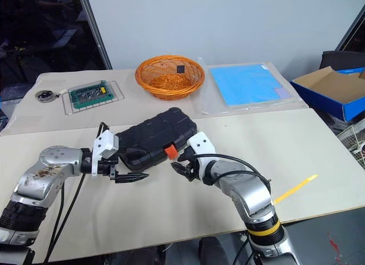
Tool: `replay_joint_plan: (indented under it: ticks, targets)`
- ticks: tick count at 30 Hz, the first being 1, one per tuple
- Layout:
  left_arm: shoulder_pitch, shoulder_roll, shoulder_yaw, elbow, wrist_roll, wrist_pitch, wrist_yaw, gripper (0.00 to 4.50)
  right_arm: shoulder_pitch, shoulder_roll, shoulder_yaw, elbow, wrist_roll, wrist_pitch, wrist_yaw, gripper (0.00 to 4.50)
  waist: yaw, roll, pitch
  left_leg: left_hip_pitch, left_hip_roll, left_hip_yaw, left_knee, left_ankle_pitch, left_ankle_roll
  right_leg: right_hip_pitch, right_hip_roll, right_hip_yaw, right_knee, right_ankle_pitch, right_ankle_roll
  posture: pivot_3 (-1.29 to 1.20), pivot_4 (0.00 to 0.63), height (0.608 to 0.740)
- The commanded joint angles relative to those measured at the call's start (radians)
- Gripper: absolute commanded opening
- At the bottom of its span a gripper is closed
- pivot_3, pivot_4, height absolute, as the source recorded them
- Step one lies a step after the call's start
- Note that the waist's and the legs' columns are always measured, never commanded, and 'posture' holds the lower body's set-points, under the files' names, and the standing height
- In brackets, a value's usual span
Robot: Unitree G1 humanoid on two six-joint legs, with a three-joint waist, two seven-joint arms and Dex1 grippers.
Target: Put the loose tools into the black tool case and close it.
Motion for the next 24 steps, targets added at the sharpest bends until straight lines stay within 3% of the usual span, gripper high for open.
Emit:
replay_joint_plan:
  ticks: [1,3,4,5,6,11,17,24]
  targets:
    - [0.02,-0.003,-0.037,0.034,0.034,0.01,0.006,4.5,-0.053,0.04,-0.022,0.068,0.013,-0.029,-0.011,1.81,0.0,0.0,0.0,0.0,0.0,0.0,0.0,0.0,0.0,0.0,0.0,0.0,0.0,0.0,0.0,0.0,0.15,0.74]
    - [0.024,-0.002,-0.038,0.03,0.035,0.01,0.01,4.5,-0.099,0.063,-0.015,0.165,-0.014,-0.08,-0.021,1.1,0.0,0.0,0.0,0.0,0.0,0.0,0.0,0.0,0.0,0.0,0.0,0.0,0.0,0.0,0.0,0.0,0.15,0.74]
    - [0.025,-0.001,-0.038,0.029,0.035,0.01,0.011,4.5,-0.118,0.072,-0.013,0.209,-0.025,-0.104,-0.025,1.03,0.0,0.0,0.0,0.0,0.0,0.0,0.0,0.0,0.0,0.0,0.0,0.0,0.0,0.0,0.0,0.0,0.15,0.74]
    - [0.026,-0.001,-0.037,0.028,0.034,0.011,0.014,4.5,-0.135,0.078,-0.009,0.252,-0.037,-0.135,-0.023,0.34,0.0,0.0,0.0,0.0,0.0,0.0,0.0,0.0,0.0,0.0,0.0,0.0,0.0,0.001,-0.001,0.0,0.15,0.74]
    - [0.029,0.0,-0.035,0.025,0.033,0.013,0.018,4.5,-0.153,0.085,-0.01,0.294,-0.047,-0.168,-0.025,0.09,0.0,0.0,0.0,0.0,0.0,0.0,0.0,0.0,0.0,0.0,0.0,0.0,0.0,0.001,-0.002,0.0,0.15,0.74]
    - [0.04,0.003,-0.031,0.014,0.029,0.017,0.028,4.5,-0.171,0.086,-0.012,0.334,-0.053,-0.232,-0.005,0.02,-0.004,0.0,0.0,0.001,0.0,0.001,0.0,0.0,0.0,0.0,0.0,0.0,0.0,0.003,-0.005,0.0,0.15,0.74]
    - [0.056,0.002,-0.016,0.008,0.029,0.024,0.046,4.5,-0.067,0.023,-0.036,0.127,0.032,-0.183,0.073,0.02,0.0,0.0,0.0,0.0,0.0,0.0,-0.001,0.0,0.0,-0.001,0.0,0.0,0.0,0.003,-0.006,0.0,0.15,0.74]
    - [0.058,-0.001,-0.02,0.015,0.031,0.021,0.054,4.5,-0.059,0.073,-0.06,0.167,0.019,-0.316,0.048,0.02,-0.002,0.0,0.0,0.001,0.0,0.0,-0.002,0.0,0.0,0.0,0.0,0.0,0.0,0.0,0.0,0.0,0.15,0.74]
